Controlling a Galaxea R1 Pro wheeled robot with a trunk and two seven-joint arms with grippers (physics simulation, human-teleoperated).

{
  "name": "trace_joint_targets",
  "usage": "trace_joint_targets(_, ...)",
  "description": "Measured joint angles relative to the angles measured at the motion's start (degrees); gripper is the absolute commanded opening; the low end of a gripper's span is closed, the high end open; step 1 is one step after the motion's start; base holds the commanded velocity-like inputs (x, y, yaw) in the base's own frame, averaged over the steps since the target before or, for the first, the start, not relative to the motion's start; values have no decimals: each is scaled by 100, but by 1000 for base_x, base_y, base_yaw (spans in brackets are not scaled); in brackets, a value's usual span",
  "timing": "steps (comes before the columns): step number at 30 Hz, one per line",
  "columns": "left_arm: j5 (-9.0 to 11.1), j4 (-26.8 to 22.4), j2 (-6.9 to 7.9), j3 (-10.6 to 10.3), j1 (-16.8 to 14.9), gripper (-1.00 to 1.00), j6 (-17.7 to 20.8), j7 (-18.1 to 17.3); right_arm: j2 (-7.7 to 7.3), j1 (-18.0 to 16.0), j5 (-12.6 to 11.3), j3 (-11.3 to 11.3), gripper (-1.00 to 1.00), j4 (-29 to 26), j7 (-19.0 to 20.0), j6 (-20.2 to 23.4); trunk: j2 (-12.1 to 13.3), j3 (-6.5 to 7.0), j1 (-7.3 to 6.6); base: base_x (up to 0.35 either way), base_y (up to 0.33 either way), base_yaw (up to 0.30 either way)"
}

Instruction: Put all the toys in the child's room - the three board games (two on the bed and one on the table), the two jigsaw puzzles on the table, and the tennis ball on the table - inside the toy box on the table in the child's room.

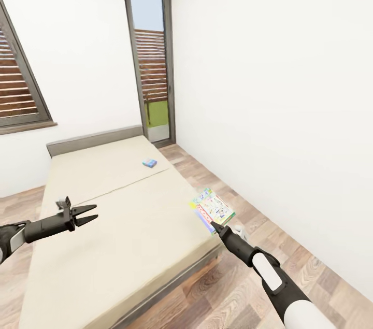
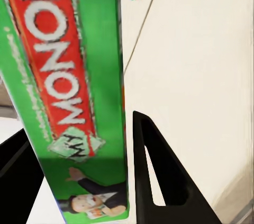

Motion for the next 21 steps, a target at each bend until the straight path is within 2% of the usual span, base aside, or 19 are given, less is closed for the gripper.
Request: trace_joint_targets(21, -2, 0, -16, 0, 0, 100, 0, 0, 0, -1, 1, 1, -100, 0, -1, 0, 845, 379, -463, 0, 0, -279)
